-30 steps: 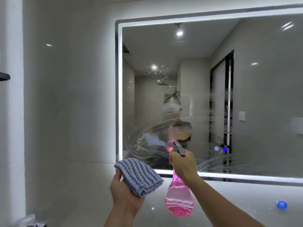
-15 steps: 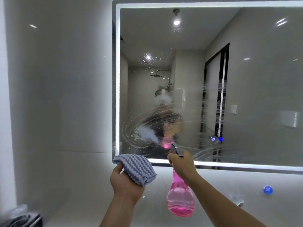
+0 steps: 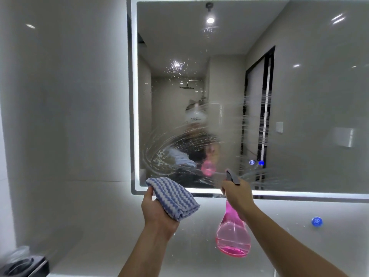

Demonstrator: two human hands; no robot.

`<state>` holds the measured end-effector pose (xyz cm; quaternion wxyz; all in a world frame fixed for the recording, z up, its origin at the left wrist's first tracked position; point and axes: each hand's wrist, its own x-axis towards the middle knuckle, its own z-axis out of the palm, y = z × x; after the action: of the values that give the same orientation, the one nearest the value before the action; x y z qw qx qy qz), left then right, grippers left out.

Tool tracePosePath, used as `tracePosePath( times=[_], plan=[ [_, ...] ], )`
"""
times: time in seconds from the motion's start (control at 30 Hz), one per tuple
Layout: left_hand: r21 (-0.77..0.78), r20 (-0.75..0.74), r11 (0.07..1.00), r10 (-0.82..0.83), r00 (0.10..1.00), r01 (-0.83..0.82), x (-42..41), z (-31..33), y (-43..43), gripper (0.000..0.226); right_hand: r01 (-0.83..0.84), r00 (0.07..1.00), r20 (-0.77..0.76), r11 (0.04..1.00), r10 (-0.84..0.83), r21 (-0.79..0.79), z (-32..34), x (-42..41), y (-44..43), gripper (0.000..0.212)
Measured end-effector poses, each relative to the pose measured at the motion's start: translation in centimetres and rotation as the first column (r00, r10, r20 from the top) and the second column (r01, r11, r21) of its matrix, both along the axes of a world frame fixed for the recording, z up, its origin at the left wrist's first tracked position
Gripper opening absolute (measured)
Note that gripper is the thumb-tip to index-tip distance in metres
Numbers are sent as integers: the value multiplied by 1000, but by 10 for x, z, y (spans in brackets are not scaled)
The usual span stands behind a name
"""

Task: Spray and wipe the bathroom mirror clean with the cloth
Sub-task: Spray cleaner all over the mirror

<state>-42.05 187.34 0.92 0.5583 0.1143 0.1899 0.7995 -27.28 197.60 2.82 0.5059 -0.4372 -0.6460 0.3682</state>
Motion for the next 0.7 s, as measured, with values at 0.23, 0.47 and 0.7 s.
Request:
tracePosePath(
  times=[0.23,0.47,0.7],
  plan=[
    [-11,-5,999,-43,999,43,21,-1,13,60,112,993,-16,993,-113,-44,-7,37,3,22],
    [-17,-23,998,-59,998,59,41,2,23,60,130,990,-59,989,-126,66,10,60,9,20],
    [92,-84,996,-12,996,20,50,38,41,57,44,991,-131,992,-28,122,58,69,14,20]
  ],
)
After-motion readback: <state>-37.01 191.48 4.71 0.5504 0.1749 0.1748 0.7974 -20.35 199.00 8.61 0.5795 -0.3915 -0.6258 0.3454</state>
